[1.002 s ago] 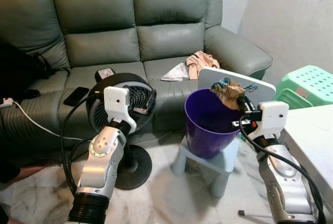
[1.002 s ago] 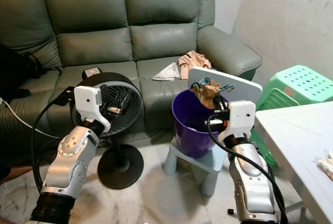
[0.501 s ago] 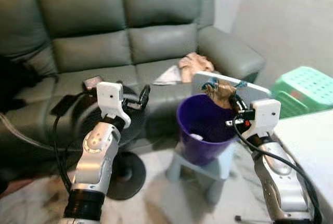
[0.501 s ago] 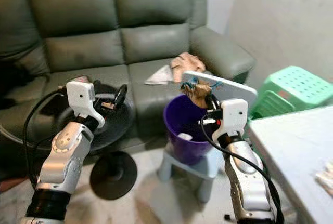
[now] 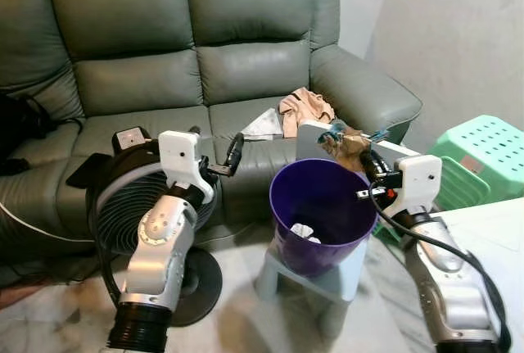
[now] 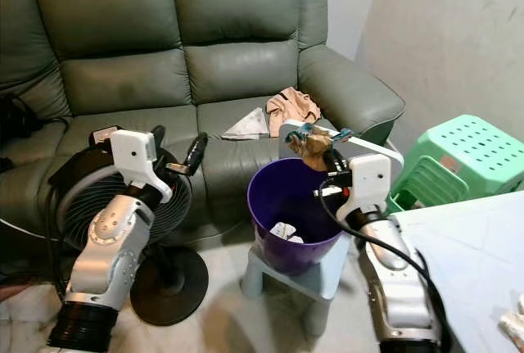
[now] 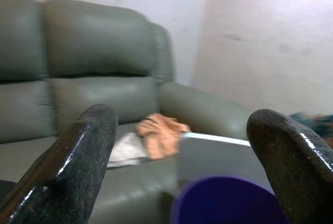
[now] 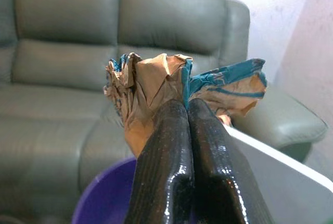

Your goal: Picking trash to rubbish bin

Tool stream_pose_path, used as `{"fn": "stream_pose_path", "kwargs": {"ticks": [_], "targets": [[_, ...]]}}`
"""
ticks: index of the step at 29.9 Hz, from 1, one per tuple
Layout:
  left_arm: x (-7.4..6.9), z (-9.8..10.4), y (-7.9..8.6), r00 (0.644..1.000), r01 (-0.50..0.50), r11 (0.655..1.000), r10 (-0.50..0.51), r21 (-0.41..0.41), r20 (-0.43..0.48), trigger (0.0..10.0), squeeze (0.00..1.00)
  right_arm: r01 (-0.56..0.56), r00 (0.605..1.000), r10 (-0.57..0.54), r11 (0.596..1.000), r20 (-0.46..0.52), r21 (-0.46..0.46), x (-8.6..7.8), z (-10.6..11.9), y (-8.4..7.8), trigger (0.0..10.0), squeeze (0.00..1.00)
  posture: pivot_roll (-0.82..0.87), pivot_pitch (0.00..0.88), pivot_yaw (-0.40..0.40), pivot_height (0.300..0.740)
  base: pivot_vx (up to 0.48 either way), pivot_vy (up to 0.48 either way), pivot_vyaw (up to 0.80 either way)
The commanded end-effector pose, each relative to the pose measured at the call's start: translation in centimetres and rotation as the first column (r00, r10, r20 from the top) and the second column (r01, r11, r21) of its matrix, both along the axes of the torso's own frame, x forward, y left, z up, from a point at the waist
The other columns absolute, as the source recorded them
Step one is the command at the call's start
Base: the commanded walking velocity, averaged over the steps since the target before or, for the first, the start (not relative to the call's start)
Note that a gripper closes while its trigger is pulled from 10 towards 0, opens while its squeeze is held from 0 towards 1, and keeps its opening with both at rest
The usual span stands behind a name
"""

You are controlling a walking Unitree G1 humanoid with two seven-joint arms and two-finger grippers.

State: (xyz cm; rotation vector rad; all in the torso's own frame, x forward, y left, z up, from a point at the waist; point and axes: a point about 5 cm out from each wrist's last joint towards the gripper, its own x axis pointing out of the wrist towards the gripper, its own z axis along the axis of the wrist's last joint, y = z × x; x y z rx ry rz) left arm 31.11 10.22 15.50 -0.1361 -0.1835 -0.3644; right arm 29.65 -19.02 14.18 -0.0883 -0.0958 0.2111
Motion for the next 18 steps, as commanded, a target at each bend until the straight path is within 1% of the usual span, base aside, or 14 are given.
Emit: {"fn": "stream_pose_path", "kwargs": {"ticks": [1,3,4,6,9,11,12,13,17,18], "targets": [[-0.5,0.2,-0.3,0.999,0.029,1.000,-0.029,0.007,0.019,10.0,0.00,-0.026,1.000,0.026,1.000,-0.013,0.003,0.6,0.2,0.2,10.0,0.00,0.10,0.050,-0.042,0.740,0.000,0.000,0.00],[-0.7,0.1,-0.5,0.999,0.036,0.999,-0.036,0.010,0.019,10.0,0.00,-0.029,1.000,0.029,1.000,-0.005,-0.005,0.8,0.4,0.1,10.0,0.00,0.10,0.060,-0.052,0.740,0.000,0.000,0.00],[-1.0,0.0,-0.8,0.999,0.048,0.999,-0.048,0.007,0.019,10.0,0.00,-0.033,0.999,0.033,0.999,-0.008,-0.009,1.0,0.4,0.1,10.0,0.00,0.10,0.066,-0.059,0.740,0.000,0.000,0.00],[-2.2,-0.5,-2.0,0.996,0.082,0.997,-0.082,0.008,0.015,10.0,0.00,-0.054,0.998,0.054,0.999,-0.028,-0.001,1.9,0.2,0.4,10.0,0.00,0.12,0.083,-0.077,0.740,0.000,0.000,0.00],[-2.5,-0.6,-2.3,0.996,0.091,0.996,-0.091,0.006,0.014,10.0,0.00,-0.064,0.997,0.064,0.998,-0.033,-0.003,2.2,0.2,0.5,10.0,0.00,0.12,0.083,-0.077,0.740,0.000,0.000,0.00],[-3.3,-1.1,-3.1,0.994,0.105,0.994,-0.105,0.025,0.010,10.0,0.00,-0.087,0.995,0.087,0.996,-0.050,-0.007,2.9,0.0,0.9,10.0,0.00,0.13,0.108,-0.097,0.740,0.000,0.000,0.00],[-3.3,-1.1,-3.1,0.994,0.105,0.994,-0.105,0.025,0.010,10.0,0.00,-0.087,0.995,0.087,0.996,-0.050,-0.007,2.9,0.0,0.9,10.0,0.00,0.13,0.108,-0.097,0.740,0.000,0.000,0.00],[-4.0,-1.4,-3.7,0.992,0.125,0.992,-0.125,0.025,-0.002,10.0,0.00,-0.107,0.993,0.106,0.994,-0.062,-0.021,3.6,-0.1,1.4,10.0,0.00,0.13,0.118,-0.105,0.740,0.000,0.000,0.00],[-5.0,-1.5,-4.6,0.988,0.154,0.988,-0.154,0.027,-0.008,10.0,0.00,-0.120,0.990,0.118,0.992,-0.074,-0.031,4.6,-0.1,1.9,10.0,0.00,0.15,0.144,-0.120,0.740,0.000,0.000,0.00],[-5.5,-1.6,-5.0,0.986,0.168,0.985,-0.167,0.027,-0.009,10.0,0.00,-0.116,0.990,0.112,0.993,-0.084,-0.039,5.5,-0.1,2.4,10.0,0.00,0.15,0.150,-0.124,0.740,0.000,0.000,0.00]]}}
